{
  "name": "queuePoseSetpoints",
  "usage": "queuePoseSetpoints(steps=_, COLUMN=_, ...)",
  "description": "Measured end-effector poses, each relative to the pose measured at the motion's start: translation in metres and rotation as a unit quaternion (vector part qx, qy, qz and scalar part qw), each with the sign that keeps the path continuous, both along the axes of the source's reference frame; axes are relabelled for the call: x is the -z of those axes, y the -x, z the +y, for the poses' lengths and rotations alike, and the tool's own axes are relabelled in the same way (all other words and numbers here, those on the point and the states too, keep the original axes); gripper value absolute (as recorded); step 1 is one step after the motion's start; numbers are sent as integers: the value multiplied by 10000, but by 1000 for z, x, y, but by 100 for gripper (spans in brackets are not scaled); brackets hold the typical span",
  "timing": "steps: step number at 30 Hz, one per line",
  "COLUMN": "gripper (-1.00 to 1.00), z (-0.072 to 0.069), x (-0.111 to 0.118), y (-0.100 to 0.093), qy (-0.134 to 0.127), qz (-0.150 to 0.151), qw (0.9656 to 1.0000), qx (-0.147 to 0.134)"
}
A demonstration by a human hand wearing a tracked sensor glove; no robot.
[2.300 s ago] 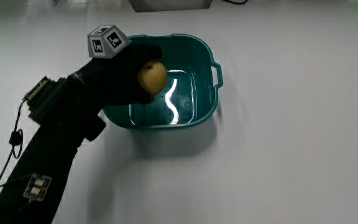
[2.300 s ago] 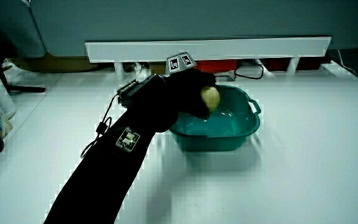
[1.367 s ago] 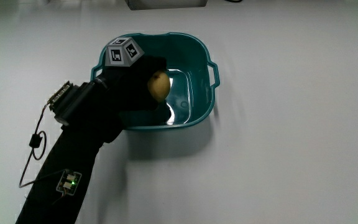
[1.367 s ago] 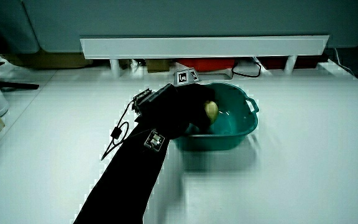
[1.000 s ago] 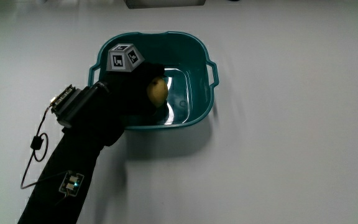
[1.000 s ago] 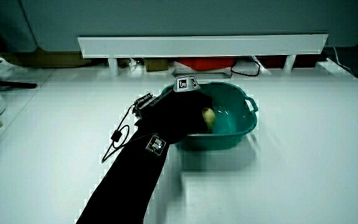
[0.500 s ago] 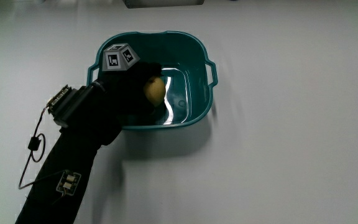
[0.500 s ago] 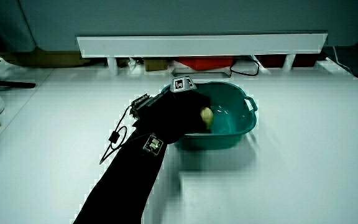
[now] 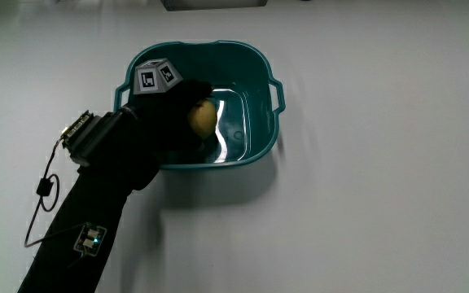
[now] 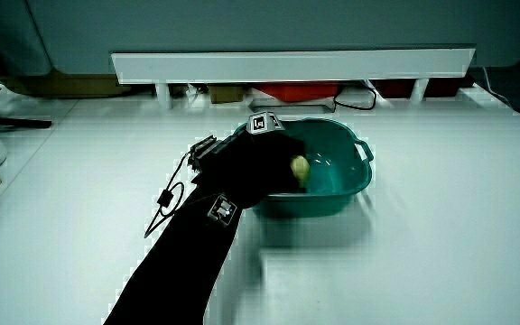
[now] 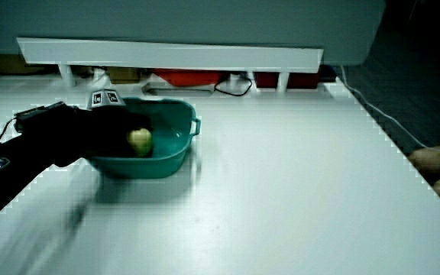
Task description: Place pear into plate
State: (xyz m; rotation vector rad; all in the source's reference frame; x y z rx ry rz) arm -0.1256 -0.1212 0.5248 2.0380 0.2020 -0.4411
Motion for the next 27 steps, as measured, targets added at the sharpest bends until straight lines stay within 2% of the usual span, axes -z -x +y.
queuePoseSetpoints(steps=6, gripper=-75, z=1, x=-3, y=-4, qy=-39, qz=-43, qw=9999, qx=-149)
queuePoseSetpoints(steps=10, gripper=-92, z=2, x=-3, y=-2, qy=38, qz=-86, qw=9999, qx=-134)
queuePoseSetpoints(steps=12, gripper=-100, z=2, x=-7, y=-1, qy=76, qz=-8, qw=9999, qx=-132)
queuePoseSetpoints(steps=18, gripper=-100, z=2, x=-4, y=-1, qy=76, qz=73, qw=9999, qx=-81)
queuePoseSetpoints(steps=21, gripper=-100, z=0, x=-2, y=1, qy=69, qz=198, qw=9998, qx=-40)
queuePoseSetpoints(steps=22, gripper=-100, z=-2, x=-4, y=3, qy=54, qz=346, qw=9994, qx=-18)
queuePoseSetpoints(steps=26, gripper=-100, z=-6, x=16, y=10, qy=10, qz=648, qw=9978, qx=157)
queuePoseSetpoints(steps=27, gripper=-100, z=-6, x=22, y=12, qy=-16, qz=620, qw=9979, qx=159)
